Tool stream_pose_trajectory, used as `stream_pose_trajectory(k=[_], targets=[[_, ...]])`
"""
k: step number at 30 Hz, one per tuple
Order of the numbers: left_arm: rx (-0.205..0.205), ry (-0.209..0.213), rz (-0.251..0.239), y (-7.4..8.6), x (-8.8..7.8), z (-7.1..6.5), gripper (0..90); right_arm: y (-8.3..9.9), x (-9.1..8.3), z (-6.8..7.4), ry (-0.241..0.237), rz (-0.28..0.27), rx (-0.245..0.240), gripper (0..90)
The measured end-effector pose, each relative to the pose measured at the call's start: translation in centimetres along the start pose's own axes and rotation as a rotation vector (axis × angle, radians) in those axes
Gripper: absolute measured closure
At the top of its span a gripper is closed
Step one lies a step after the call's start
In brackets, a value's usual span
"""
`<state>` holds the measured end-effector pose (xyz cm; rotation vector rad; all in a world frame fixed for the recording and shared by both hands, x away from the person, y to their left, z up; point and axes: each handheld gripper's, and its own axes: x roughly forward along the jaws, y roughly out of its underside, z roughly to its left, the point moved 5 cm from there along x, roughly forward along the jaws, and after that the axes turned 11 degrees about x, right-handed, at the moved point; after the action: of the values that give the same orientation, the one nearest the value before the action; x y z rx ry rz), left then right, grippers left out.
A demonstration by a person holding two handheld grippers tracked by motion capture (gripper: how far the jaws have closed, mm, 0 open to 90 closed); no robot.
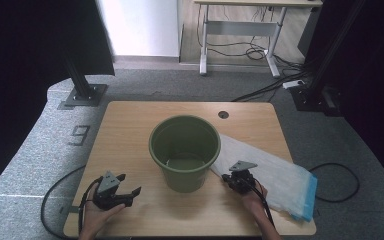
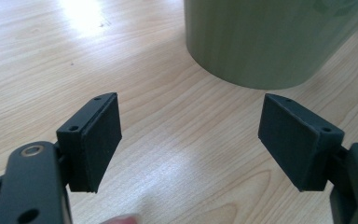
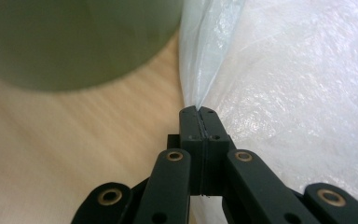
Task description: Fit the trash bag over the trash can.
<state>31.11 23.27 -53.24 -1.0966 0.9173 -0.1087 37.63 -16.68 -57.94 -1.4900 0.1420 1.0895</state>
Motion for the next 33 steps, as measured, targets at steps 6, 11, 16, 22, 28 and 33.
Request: stream_pose_trajectory(k=[6,11,16,22,28,33], targets=[[-0.006,-0.004,-0.004,0.1,-0.1,0.2,21.0,1.4,-1.5,-0.1,-0.005,0.002,0.011,81.4],[-0.01,-0.002,-0.007,0.0,0.0,0.3,21.1,-0.8,-1.1,-0.3,0.024,-0.059,0.004,47.3],[-0.003,-0.004,0.005,0.1,0.2,0.1,21.1,-2.9,0.6,-0.6,0.0,-0.075,0.02,41.0],[0.001,-0.007,0.01,0.1,0.2,0.1,21.3,-2.9,2.5,-0.8,-0.004,-0.003,0.04,38.2],[0.007,-0.011,0.017,0.1,0.3,0.1,21.2,-3.1,3.2,-0.9,-0.002,-0.007,0.045,41.9],[0.004,-0.017,0.015,0.2,0.2,0.2,21.2,-3.1,3.3,-0.8,0.017,-0.026,0.023,58.4]])
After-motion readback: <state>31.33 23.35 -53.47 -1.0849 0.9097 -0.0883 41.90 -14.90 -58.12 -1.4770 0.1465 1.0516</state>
